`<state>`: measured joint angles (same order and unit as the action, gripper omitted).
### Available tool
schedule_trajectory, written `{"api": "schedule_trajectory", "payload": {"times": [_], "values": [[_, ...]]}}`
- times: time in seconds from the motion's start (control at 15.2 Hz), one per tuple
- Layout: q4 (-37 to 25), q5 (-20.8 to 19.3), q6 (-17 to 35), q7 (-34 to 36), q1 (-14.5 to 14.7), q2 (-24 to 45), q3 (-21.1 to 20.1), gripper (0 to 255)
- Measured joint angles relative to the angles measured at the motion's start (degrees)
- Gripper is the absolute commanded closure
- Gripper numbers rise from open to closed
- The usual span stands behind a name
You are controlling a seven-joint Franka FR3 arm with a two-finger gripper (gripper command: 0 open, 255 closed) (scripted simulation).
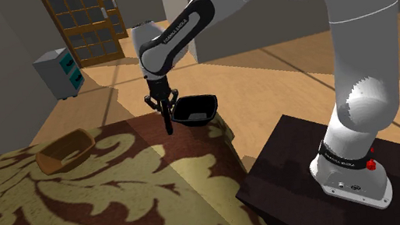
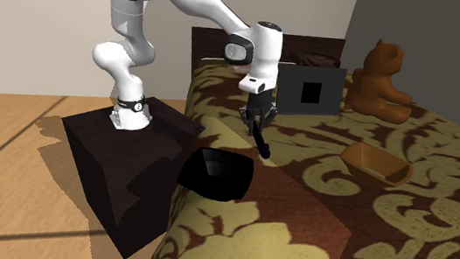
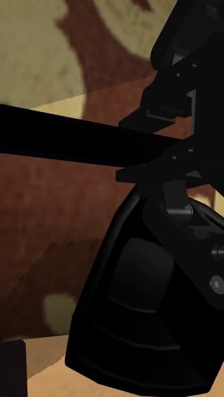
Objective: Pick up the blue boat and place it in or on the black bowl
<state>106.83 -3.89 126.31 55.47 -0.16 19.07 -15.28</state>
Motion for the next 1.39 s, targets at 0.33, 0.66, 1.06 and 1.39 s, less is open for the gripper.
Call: {"api": "schedule_trajectory", "payload": {"times": [0.33,0.66,1.06,1.39], "values": [[3.42,1.43,1.0,-6.78,-4.62,-2.43,1.69,255],[5.07,2.63,0.97,-13.62,-8.98,-4.08,3.61,255],[5.94,2.76,3.26,-17.5,-11.35,-2.57,4.99,255],[7.02,2.28,6.56,-17.37,-11.25,-0.31,5.21,255]]}}
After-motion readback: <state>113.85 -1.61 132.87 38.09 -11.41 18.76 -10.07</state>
